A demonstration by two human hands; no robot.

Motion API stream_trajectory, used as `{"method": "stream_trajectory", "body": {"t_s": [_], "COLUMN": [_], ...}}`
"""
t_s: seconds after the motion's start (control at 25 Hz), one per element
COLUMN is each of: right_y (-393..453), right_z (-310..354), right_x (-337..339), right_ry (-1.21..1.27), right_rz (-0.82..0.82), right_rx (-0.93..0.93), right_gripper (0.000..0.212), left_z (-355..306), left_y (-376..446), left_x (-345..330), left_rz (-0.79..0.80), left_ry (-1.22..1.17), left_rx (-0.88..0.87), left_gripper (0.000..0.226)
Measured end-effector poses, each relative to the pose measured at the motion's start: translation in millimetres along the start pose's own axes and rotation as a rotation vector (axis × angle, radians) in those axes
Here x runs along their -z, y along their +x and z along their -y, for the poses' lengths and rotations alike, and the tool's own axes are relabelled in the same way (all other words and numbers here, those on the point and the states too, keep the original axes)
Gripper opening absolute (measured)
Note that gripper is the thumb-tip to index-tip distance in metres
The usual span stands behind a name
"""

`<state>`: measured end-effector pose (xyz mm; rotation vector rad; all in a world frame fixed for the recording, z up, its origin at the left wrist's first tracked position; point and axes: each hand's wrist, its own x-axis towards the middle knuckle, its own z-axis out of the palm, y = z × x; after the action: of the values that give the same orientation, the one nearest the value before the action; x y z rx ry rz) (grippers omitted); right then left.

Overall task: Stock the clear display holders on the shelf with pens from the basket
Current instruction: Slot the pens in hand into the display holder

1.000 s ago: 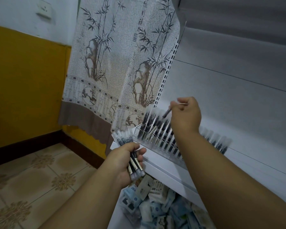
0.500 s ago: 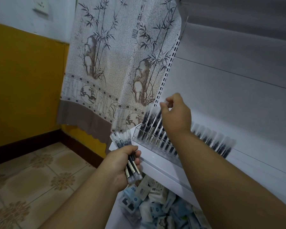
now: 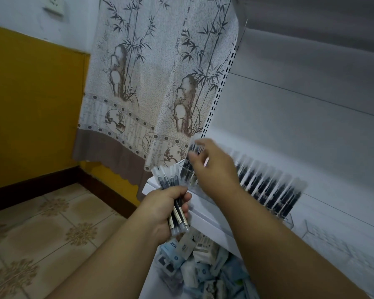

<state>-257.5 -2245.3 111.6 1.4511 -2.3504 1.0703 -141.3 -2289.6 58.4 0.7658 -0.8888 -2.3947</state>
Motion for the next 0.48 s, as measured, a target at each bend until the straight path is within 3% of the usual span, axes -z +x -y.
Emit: {"method": "stream_trajectory", "body": {"t_s": [0.08,0.16,0.36,0.48], "right_y": [-4.4,-2.9,3.0,4.6], "right_z": [-1.3,-2.0,-2.0,-4.6], "right_x": [-8.0,-9.2,10.4,17.4], "right_ry": [0.152,0.24,0.181,0.263], "right_rz": [0.257,0.348,0.266,-0.001], "right_rx": [-0.126,-0.191,-0.226,-0.248], "right_gripper": [0.031,0.026,0.008,0.013], "left_z": [3.0,5.9,8.7,3.4], "left_y": [-3.5,-6.4,-4.1,-3.5], "left_x": [-4.3,-7.4,-6.7,-10.4], "left_rz": [0.02,0.044,0.067,0.044], "left_ry": [0.032,0.044,-0.007,-0.065], "left_rx": [-0.032,-0.027,0.036,0.063], "left_gripper": [0.008,0.009,0.021,0.027]}}
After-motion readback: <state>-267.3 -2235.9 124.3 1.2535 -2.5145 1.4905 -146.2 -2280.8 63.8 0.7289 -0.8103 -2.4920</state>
